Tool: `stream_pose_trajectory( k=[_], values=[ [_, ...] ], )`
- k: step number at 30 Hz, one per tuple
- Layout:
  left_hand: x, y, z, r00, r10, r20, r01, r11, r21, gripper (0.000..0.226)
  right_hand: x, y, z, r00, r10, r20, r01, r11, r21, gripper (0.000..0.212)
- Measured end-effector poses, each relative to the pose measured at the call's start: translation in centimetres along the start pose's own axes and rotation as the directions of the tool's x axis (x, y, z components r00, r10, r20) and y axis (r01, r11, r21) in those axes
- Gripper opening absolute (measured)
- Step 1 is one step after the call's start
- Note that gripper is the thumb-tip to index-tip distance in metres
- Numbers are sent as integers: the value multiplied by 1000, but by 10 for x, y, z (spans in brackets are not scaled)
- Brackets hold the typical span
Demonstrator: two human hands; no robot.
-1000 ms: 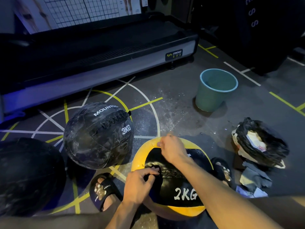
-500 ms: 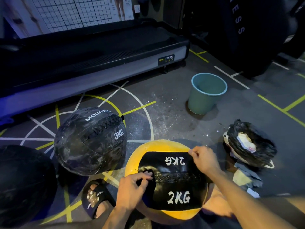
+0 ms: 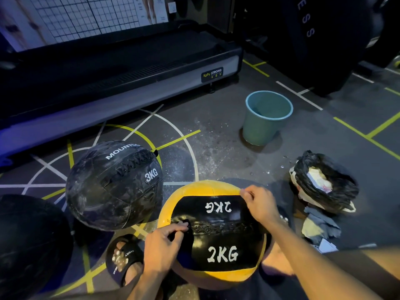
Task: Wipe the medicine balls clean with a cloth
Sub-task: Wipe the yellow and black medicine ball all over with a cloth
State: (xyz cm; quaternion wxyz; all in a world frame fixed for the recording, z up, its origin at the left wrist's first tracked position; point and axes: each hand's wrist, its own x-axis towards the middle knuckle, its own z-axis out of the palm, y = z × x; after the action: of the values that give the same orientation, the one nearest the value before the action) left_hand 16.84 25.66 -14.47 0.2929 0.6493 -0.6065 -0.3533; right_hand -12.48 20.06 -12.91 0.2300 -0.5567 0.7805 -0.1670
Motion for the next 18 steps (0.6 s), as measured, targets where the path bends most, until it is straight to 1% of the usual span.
stream_pose_trajectory(
  k=[1,2,3,6,8,9,10,11,13,14,15,18],
  values=[
    [0,1,0,1000,-1,-1,1,1000,-7,37,-1,2,-1,1000,26,-5,-26,1000,9,19],
    [1,0,-1,1000,-2,-9,2,1000,-6,37,-4,-2,2,1000,18,-4,-18,1000,12,18],
    [2,-1,-1,1000,-6,-21,6,1000,3,38,-8,-10,7,1000,-29,-4,29,999,17,18],
    [4,-5,-4,998,-45,-50,46,998,35,38,-30,-40,27,967,-256,4,256,966,20,22],
    [3,-6,-8,997,-46,-60,49,998,43,38,-40,-45,33,917,-393,66,393,919,1,24],
    [2,-5,-9,998,-31,-53,34,998,51,36,-38,-41,31,902,-423,87,425,905,-4,24],
    [1,-4,-9,999,-6,-34,8,998,60,32,-33,-35,27,908,-410,86,412,911,-3,24],
    [-1,-3,-8,1000,18,-9,-17,997,69,31,-27,-26,21,932,-357,69,357,934,9,23],
    [-4,-3,-7,999,46,24,-48,995,91,36,-14,-3,10,978,-208,9,207,978,30,17],
    [-5,-2,-7,998,56,29,-59,992,109,39,-9,8,6,989,-146,-17,146,989,31,15],
    [-4,-2,-7,997,61,36,-65,990,129,40,-7,17,4,994,-110,-25,111,993,33,14],
    [3,0,-6,992,98,85,-113,973,200,34,-6,25,0,995,-95,3,95,993,65,17]
  ],
)
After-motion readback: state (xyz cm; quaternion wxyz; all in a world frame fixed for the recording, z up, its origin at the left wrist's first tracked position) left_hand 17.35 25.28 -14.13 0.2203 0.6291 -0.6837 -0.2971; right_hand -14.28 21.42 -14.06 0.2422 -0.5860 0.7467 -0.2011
